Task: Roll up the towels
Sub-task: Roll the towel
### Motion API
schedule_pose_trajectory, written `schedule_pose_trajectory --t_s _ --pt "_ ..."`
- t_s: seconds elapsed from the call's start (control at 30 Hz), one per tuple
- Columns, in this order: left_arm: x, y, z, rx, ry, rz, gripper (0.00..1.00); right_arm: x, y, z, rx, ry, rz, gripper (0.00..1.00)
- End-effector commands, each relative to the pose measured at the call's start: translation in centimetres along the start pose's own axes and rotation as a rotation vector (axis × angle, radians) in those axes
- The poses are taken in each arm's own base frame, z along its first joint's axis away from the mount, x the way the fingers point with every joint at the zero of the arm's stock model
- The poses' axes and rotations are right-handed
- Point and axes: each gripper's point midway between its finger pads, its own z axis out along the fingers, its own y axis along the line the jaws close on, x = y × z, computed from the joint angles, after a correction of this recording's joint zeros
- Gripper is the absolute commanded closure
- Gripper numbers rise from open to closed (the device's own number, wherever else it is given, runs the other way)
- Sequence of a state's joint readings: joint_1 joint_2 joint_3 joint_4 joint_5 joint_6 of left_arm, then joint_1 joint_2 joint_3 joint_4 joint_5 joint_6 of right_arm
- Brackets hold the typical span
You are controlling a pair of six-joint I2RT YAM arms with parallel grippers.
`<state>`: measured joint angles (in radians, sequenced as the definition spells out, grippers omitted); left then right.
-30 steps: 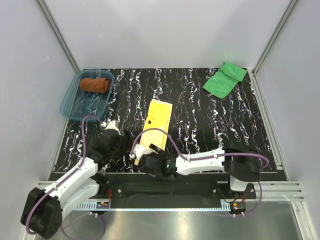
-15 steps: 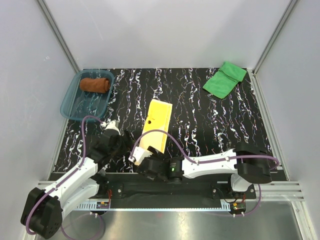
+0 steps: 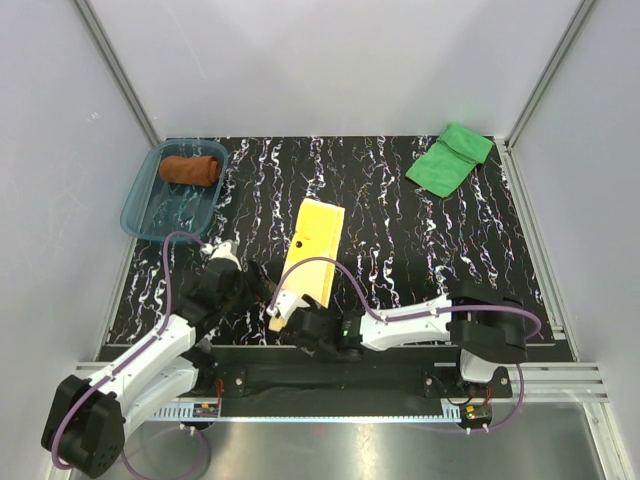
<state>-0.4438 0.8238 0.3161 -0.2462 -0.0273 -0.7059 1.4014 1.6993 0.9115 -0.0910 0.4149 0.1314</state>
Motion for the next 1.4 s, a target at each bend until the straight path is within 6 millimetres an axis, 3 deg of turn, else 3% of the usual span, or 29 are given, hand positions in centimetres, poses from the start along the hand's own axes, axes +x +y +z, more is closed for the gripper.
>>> schedule_pose_trajectory --t_s 0.0,0.1,0.2,0.4,0.47,0.5,0.57,0.6,0.93,1.07,1.37 --pt "-0.5 -0.7 0.0 0.039 -0.020 -0.005 0.07 -0.9 0.2 0.9 -0.019 -0.039 0.056 0.35" --pt "-0.5 -0.7 0.0 0.038 -0.019 -0.003 0.07 0.2 0.4 1.5 -0.023 -0.012 0.047 0.36" --pt "-0.5 -0.6 0.0 0.038 -0.021 -0.004 0.07 -0.1 0.9 2.2 -0.036 -0.020 0.050 0.36" --pt "-0.5 -0.6 0.0 0.039 -0.020 0.001 0.07 0.5 0.9 3.0 -0.074 0.012 0.075 0.50" --pt "-0.2 -0.9 -0.1 0.057 -0.009 0.001 0.07 0.7 0.8 3.0 -0.096 0.027 0.094 0.64" --pt "-0.2 -1.0 -0.2 0.062 -0.007 0.002 0.07 0.6 0.4 3.1 -0.095 0.031 0.107 0.76" --pt "-0.2 -1.0 -0.3 0.062 -0.005 0.004 0.07 0.8 0.5 3.0 -0.111 0.057 0.111 0.83" --pt "-0.3 -1.1 -0.5 0.066 -0.012 0.004 0.07 0.9 0.4 3.0 -0.114 0.071 0.126 0.92" --pt "-2.0 -2.6 -3.1 0.125 -0.073 -0.026 0.07 -0.5 4.4 0.5 -0.432 0.209 0.304 0.93" --pt "-2.5 -2.9 -3.8 0.137 -0.099 -0.042 0.07 -2.0 2.9 -0.4 -0.517 0.213 0.458 0.94" --pt "-2.9 -3.2 -4.2 0.158 -0.123 -0.039 0.10 -4.3 1.8 -1.6 -0.680 0.270 0.647 0.93"
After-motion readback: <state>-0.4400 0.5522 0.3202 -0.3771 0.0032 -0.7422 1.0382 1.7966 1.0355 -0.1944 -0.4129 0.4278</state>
